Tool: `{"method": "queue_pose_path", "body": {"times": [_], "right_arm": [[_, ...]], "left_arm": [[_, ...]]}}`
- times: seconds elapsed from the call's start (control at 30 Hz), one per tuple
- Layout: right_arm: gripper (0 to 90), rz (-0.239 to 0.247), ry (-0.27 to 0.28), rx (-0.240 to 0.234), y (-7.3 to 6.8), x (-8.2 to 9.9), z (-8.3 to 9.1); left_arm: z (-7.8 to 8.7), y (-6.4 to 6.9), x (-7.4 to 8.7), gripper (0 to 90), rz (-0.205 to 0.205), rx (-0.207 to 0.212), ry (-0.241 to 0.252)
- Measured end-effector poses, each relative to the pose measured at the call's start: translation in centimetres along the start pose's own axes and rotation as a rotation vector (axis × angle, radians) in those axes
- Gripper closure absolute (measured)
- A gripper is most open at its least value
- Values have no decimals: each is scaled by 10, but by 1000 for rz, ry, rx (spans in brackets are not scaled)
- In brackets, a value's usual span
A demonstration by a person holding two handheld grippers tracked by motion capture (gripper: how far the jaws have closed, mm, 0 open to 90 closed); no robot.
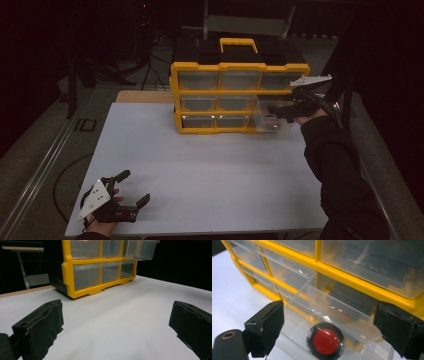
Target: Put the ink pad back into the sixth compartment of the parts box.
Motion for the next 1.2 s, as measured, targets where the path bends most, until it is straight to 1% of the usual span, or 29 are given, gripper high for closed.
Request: {"method": "queue_pose_path", "body": {"times": [0.07,0.17,0.27,0.4,0.5,0.53,0.6,0.8,1.0,1.17,1.2], "right_arm": [[100,-7,8,-22,-4,-1,3],[100,-5,9,-31,-8,0,6],[100,-13,15,-36,-11,1,11],[100,-33,42,-41,-13,1,19],[100,-27,55,-38,-14,2,23],[100,-21,59,-34,-16,5,26],[100,-21,59,-32,-17,6,28],[100,-6,73,-52,-27,17,37],[100,-11,98,-67,-34,26,44],[100,-10,106,-75,-38,32,46],[100,-12,113,-81,-40,37,47]], "left_arm": [[0,0,0,1,1,0,0],[0,0,0,1,0,1,1],[0,0,0,1,1,1,1],[0,0,0,1,0,2,-1],[0,0,0,1,0,1,0],[0,0,0,1,0,0,0],[0,0,0,1,0,1,0],[0,0,0,1,-1,0,0],[0,1,0,1,-1,2,0],[1,0,-1,1,-3,1,2],[1,0,-1,1,-2,0,2]]}}
Point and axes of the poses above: each handheld gripper's, and its own axes: z roughly backward along the jaws, x roughly out of its underside, y roughly to its right, the point moved 8 cm from there along -z, roughly forward along the jaws, and after that the axes turned 10 degrees about y, right-handed, at the moved point
